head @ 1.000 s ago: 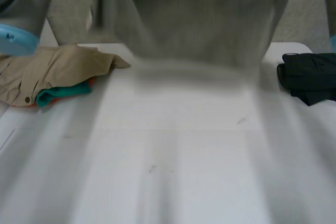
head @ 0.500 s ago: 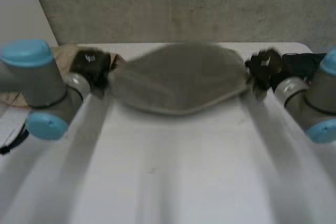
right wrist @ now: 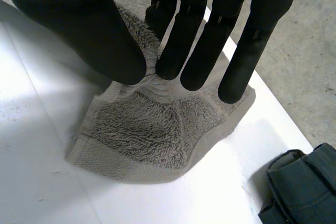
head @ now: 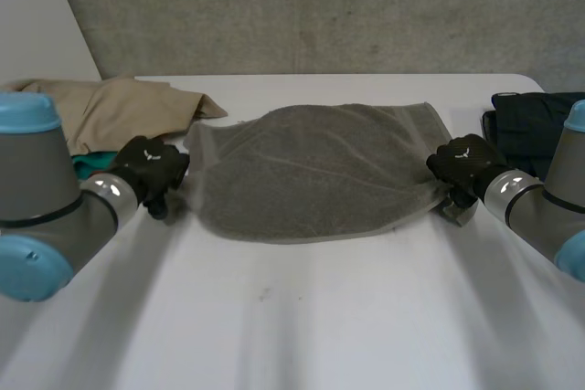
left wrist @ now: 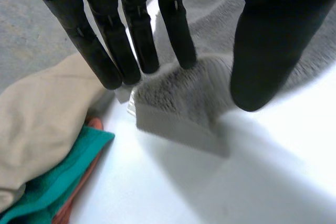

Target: Fold the laundry.

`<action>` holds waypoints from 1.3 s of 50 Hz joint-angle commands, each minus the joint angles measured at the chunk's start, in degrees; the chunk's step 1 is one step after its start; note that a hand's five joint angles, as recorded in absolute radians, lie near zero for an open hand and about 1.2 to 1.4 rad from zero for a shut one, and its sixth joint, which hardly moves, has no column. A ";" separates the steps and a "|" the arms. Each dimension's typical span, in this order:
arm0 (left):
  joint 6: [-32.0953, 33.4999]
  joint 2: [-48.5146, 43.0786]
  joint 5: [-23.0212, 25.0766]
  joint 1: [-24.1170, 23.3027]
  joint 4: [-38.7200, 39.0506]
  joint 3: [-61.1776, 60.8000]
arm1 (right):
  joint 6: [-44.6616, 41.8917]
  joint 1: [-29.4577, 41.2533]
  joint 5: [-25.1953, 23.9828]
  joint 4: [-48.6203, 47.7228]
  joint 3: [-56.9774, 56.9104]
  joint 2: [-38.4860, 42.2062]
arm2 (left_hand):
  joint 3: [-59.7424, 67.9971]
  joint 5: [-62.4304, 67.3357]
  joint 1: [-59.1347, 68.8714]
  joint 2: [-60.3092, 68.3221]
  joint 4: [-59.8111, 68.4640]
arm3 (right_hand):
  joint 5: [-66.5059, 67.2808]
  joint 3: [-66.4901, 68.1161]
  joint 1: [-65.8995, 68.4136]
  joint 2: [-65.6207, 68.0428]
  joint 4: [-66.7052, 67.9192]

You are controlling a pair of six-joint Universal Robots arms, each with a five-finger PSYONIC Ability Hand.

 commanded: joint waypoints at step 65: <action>12.09 -15.87 -1.39 -5.18 -17.52 28.42 | -2.39 -1.61 -0.54 3.03 1.09 -4.43 | 41.55 42.11 40.34 41.56 42.00 | 11.60 11.87 18.71 12.14 11.64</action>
